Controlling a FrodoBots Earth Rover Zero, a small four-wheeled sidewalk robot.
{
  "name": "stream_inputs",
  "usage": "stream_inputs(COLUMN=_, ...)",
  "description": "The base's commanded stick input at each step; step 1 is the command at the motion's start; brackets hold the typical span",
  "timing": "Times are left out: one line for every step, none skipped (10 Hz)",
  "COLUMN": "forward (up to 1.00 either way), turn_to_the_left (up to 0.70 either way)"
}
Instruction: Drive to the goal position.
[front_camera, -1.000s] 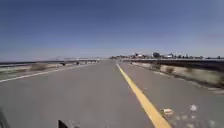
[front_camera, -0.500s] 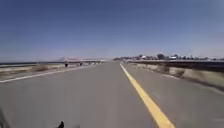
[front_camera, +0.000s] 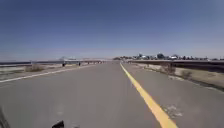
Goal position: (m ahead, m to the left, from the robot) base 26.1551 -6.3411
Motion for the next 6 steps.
stream_inputs(forward=1.0, turn_to_the_left=0.0)
stream_inputs(forward=1.0, turn_to_the_left=0.0)
stream_inputs(forward=1.0, turn_to_the_left=0.0)
stream_inputs(forward=1.0, turn_to_the_left=0.0)
stream_inputs(forward=1.0, turn_to_the_left=0.0)
stream_inputs(forward=1.0, turn_to_the_left=0.0)
